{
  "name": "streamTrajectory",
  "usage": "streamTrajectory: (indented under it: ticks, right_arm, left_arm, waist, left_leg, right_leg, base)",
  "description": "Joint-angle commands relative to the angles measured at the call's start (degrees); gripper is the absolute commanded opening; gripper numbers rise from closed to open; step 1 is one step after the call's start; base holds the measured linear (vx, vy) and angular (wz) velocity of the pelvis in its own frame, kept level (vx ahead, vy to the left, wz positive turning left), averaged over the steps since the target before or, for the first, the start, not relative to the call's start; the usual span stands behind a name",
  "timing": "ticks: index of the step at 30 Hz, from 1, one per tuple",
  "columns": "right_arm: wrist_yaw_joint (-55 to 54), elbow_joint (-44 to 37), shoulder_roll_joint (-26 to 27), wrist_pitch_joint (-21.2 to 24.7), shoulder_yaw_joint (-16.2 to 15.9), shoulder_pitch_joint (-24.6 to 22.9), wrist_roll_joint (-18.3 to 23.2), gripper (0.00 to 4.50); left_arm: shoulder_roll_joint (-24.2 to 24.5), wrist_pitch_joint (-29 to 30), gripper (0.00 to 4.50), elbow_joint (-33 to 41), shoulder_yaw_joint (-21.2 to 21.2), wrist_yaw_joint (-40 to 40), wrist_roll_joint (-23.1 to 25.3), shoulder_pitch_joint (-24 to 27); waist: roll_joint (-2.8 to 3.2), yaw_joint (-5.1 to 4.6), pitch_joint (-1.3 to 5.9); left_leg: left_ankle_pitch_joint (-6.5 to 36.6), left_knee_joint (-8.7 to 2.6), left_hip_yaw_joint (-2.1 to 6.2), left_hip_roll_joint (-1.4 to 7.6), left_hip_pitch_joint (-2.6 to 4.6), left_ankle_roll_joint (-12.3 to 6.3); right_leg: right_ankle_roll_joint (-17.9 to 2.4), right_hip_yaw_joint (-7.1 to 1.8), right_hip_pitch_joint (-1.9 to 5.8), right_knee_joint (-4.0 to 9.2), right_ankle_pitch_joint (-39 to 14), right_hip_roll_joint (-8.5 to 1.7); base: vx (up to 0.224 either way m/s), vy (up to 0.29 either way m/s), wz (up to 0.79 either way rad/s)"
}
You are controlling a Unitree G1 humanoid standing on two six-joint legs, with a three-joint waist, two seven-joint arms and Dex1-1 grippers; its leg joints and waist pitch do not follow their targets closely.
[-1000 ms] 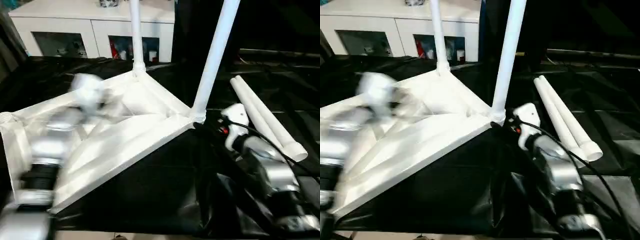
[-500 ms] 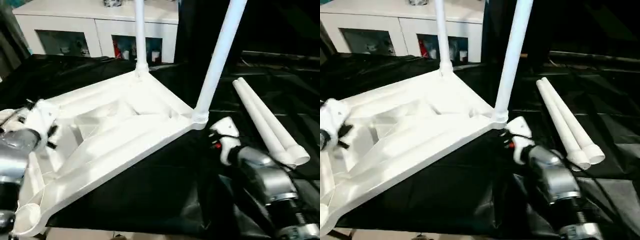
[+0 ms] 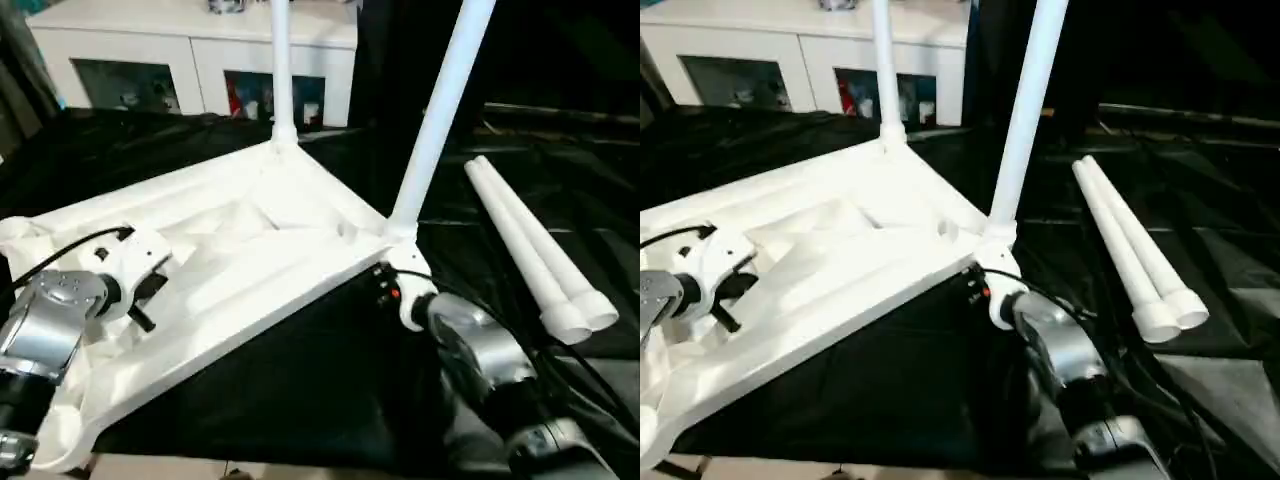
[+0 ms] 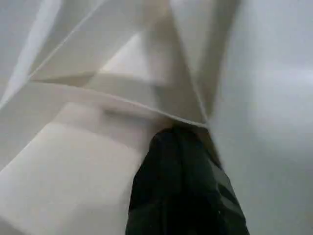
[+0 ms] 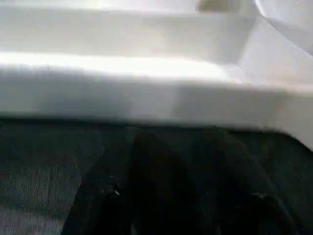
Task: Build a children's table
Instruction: Rotate table base
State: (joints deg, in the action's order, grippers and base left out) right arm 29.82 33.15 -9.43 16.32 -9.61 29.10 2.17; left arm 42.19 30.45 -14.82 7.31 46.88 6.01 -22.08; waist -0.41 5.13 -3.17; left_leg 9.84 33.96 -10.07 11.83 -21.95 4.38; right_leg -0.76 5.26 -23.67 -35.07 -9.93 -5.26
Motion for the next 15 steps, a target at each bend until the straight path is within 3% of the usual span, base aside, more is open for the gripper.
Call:
streamTrajectory:
  ticks: [1,3,9,15]
  right_arm:
    - [-0.6,1.9,0.5,-1.5,-0.4,1.6,-0.6,1.71]
    - [-1.1,4.3,1.4,-2.7,-0.3,3.3,-0.7,1.41]
    - [-0.2,7.3,2.3,-4.8,-0.5,5.2,-1.3,0.96]
    - [-0.3,9.7,2.5,-6.2,-0.2,6.7,-1.6,0.45]
  left_arm:
    - [-0.1,-0.2,0.00,3.8,3.3,5.6,-2.5,0.8]
    - [0.6,-1.3,0.00,7.5,5.1,10.8,-4.8,1.9]
    - [-1.0,-2.0,0.00,12.4,7.9,17.6,-8.6,1.8]
    - [-5.9,-3.2,0.00,13.5,10.6,18.5,-9.3,-0.4]
  waist:
    - [1.13,-0.37,3.94]
    - [1.07,-0.37,4.06]
    - [0.74,-0.52,3.96]
    - [0.89,-0.92,3.94]
  left_leg:
    - [14.0,-4.37,0.25,1.30,1.60,1.81]
    - [13.3,-4.40,0.36,1.31,1.40,2.07]
    - [13.0,-4.35,0.10,1.22,1.41,1.75]
    - [13.6,-4.20,0.12,1.11,1.36,1.97]
  right_leg:
    - [-12.3,-3.06,2.60,3.48,-9.8,-2.81]
    - [-12.5,-3.07,2.94,3.14,-8.5,-2.99]
    - [-12.6,-3.15,3.00,3.22,-8.8,-2.91]
    - [-12.1,-3.18,3.12,3.48,-10.9,-2.90]
  base:
    - [0.000,0.000,0.00]
    - [0.000,0.000,0.00]
    - [0.000,0.000,0.00]
    - [0.000,0.000,0.00]
